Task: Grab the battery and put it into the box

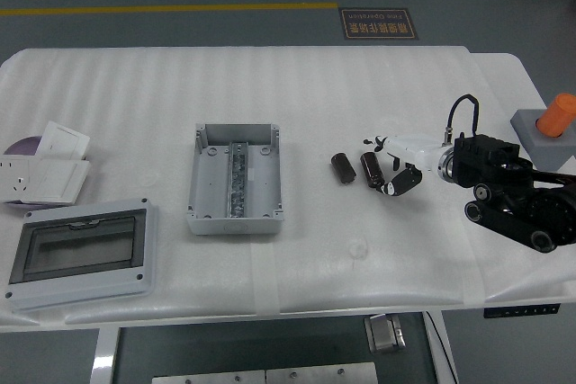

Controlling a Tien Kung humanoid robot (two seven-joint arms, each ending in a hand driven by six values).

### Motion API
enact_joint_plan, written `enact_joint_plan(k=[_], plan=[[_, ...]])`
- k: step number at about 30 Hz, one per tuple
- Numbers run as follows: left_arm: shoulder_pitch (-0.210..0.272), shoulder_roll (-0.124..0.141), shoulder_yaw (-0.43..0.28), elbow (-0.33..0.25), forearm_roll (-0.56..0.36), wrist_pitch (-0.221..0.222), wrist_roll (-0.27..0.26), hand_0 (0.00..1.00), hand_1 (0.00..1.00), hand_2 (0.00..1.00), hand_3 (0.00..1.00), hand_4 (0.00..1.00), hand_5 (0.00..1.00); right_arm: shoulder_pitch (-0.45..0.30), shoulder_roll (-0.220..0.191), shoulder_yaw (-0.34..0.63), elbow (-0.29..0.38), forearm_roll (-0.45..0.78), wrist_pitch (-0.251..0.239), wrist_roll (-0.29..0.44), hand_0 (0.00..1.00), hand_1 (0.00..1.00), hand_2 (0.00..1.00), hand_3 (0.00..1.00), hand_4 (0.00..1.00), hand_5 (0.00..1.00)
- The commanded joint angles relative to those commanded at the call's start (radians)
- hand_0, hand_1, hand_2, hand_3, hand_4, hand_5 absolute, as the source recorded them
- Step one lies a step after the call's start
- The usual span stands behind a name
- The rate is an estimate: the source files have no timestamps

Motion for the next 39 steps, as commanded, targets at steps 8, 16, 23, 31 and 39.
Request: enact_joint_plan(k=[8,16,23,31,39], plan=[[0.002,-0.001,-0.003,-0.002,0.000,0.002,-0.002,0.624,0.666,0.607,0.620,0.668,0.308,-0.007,0.002,0.000,0.019,0.002,-0.004,-0.003,0.439,0.580,0.748,0.784,0.401,0.125],[0.004,-0.003,-0.013,-0.004,0.004,0.005,-0.004,0.624,0.665,0.607,0.618,0.668,0.311,-0.009,-0.014,0.004,0.035,-0.009,-0.001,-0.006,0.441,0.580,0.714,0.743,0.366,0.106],[0.008,-0.006,-0.019,-0.003,0.002,0.004,-0.005,0.624,0.665,0.607,0.618,0.670,0.314,-0.016,-0.058,0.079,0.100,-0.016,-0.003,-0.013,0.441,0.580,0.708,0.736,0.352,0.096],[0.017,-0.012,-0.023,0.001,-0.005,0.000,-0.005,0.624,0.665,0.608,0.617,0.671,0.317,-0.026,-0.044,0.186,0.215,-0.023,-0.023,-0.030,0.439,0.580,0.707,0.736,0.363,0.100],[0.023,-0.012,-0.004,0.012,-0.030,-0.008,-0.002,0.624,0.665,0.607,0.617,0.671,0.320,-0.019,0.080,0.197,0.259,-0.052,-0.125,-0.054,0.442,0.580,0.713,0.748,0.447,0.142]])
